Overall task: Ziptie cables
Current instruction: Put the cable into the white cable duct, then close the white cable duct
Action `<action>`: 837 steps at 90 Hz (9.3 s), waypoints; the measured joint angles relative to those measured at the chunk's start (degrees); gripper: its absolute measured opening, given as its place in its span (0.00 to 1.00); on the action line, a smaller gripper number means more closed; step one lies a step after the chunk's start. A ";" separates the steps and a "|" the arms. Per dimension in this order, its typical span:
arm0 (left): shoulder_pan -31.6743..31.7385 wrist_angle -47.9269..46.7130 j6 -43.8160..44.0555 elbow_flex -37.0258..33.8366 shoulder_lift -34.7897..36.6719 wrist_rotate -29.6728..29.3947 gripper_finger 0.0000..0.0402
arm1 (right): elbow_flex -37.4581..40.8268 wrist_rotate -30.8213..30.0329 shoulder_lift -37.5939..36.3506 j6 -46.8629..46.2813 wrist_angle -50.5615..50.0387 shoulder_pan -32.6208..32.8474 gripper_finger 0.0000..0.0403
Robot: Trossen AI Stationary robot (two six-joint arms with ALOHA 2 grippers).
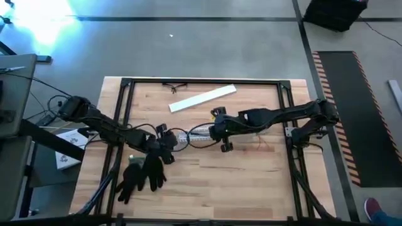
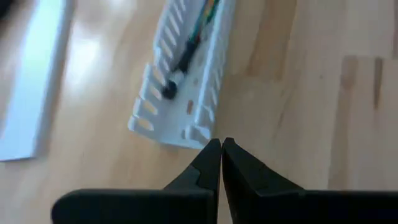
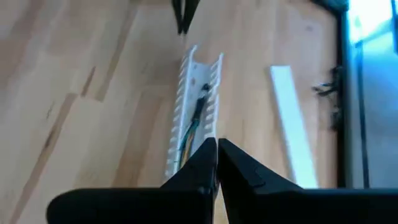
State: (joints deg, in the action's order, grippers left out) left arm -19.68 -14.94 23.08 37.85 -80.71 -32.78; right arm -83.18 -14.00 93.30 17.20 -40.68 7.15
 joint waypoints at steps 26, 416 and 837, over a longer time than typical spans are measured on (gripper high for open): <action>5.55 0.03 -1.79 0.56 0.00 6.39 0.07 | -5.49 0.64 -2.54 -12.58 -11.14 4.51 0.00; 4.60 -18.00 21.23 2.25 10.59 1.77 0.49 | 19.33 10.96 10.56 -2.15 21.12 -10.00 0.37; 22.58 -15.28 -39.66 -5.96 4.90 22.69 0.27 | 37.20 27.67 -9.92 -13.16 21.81 -25.36 0.41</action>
State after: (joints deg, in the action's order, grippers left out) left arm 2.90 -30.21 -16.58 31.90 -75.81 -10.09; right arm -45.98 13.67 83.37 4.04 -18.87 -18.22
